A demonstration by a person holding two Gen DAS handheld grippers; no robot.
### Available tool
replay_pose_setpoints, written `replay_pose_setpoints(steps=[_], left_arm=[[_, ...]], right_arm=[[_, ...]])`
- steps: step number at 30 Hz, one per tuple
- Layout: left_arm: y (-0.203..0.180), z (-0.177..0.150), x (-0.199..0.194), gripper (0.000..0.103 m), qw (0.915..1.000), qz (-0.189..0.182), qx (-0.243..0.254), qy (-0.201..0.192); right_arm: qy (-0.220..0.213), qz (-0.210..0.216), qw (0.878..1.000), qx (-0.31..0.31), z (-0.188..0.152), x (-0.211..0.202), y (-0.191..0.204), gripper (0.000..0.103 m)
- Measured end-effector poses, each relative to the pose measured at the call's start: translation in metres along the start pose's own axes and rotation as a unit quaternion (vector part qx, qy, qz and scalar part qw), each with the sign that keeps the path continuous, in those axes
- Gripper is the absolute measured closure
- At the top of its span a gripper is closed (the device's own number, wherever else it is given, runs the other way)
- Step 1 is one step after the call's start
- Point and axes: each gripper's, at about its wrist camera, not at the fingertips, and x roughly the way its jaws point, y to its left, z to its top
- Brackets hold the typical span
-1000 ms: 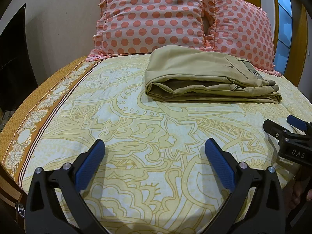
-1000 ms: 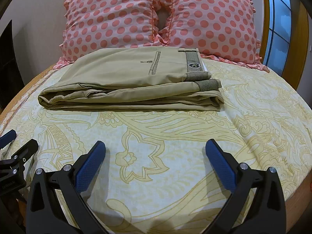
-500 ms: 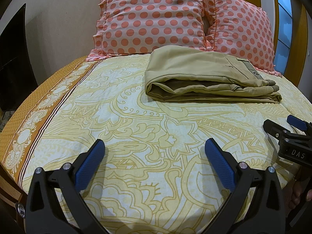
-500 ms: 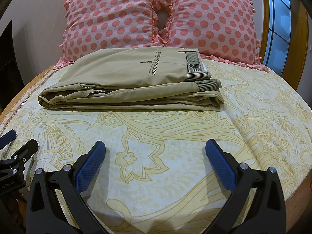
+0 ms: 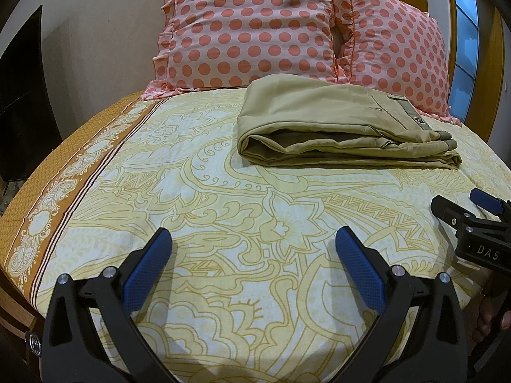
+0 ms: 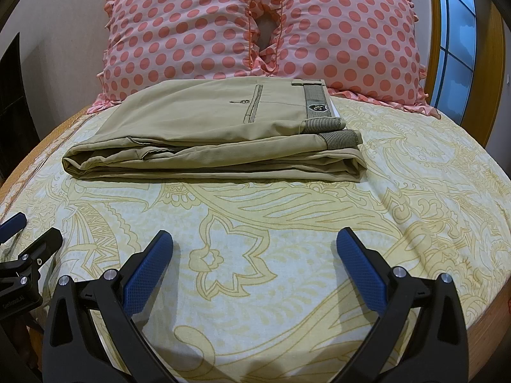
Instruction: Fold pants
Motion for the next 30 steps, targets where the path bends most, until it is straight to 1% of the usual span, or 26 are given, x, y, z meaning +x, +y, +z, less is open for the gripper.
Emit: replay_pose_setpoints(steps=[4, 30], left_arm=[[0.0001, 0.001, 0.0008, 0.002, 1.0, 0.0, 0.0, 0.007], [-0.0005, 0.0013, -0.001, 0.002, 1.0, 0.0, 0.0, 0.0]], right_arm=[[0.0, -0.001, 1.0, 0.001, -0.0002, 0.0005, 0.0007, 0.001], [-0.001, -0.001, 1.0, 0.001, 0.0002, 0.0007, 0.0006, 0.001]])
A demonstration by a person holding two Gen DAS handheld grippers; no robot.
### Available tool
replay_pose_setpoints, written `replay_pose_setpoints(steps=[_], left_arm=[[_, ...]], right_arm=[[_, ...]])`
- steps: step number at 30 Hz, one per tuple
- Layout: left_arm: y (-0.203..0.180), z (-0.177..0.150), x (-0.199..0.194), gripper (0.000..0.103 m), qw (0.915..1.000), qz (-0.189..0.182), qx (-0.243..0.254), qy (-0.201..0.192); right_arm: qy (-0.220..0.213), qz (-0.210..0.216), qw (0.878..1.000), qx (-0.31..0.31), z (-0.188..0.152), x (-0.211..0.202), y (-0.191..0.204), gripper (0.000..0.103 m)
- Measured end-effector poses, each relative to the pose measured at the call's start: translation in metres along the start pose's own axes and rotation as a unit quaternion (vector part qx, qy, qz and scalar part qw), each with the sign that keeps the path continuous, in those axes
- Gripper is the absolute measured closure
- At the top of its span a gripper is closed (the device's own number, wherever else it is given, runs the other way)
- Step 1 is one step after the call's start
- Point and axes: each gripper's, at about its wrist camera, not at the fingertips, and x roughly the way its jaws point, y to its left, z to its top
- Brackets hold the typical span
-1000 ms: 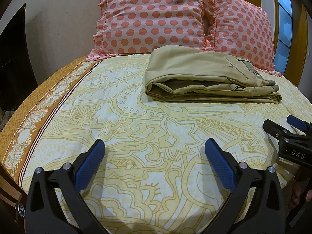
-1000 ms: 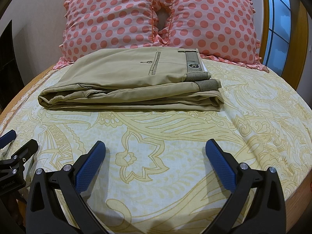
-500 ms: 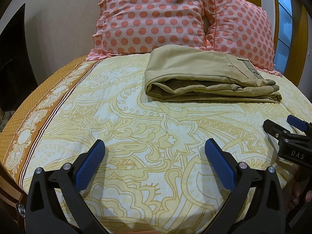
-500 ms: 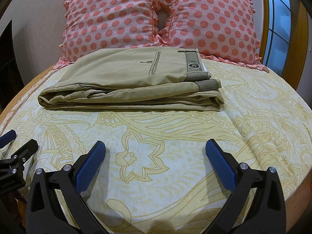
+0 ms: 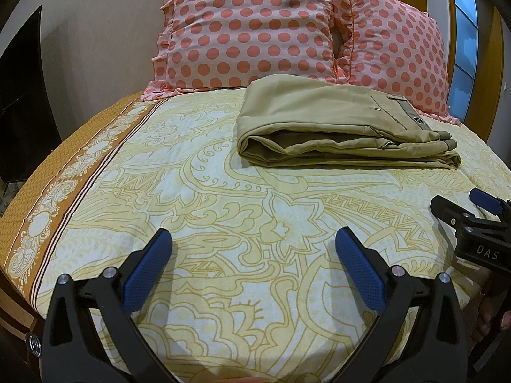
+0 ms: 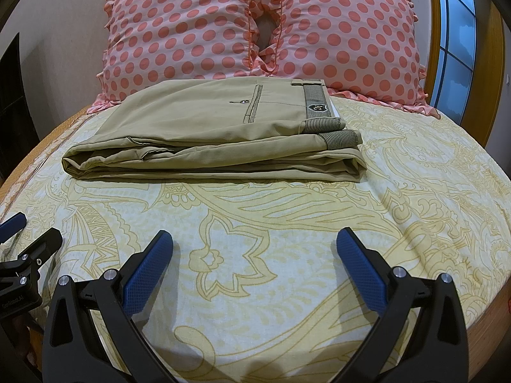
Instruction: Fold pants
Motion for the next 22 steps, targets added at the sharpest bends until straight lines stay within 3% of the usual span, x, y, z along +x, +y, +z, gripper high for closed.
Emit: replay_pose_setpoints(steps=[22], left_arm=[[-0.002, -0.0005, 0.0003, 0.002, 1.0, 0.002, 0.0, -0.003]], right_arm=[[-0.001, -0.001, 1.0, 0.0, 0.0008, 0.0, 0.0005, 0.001]])
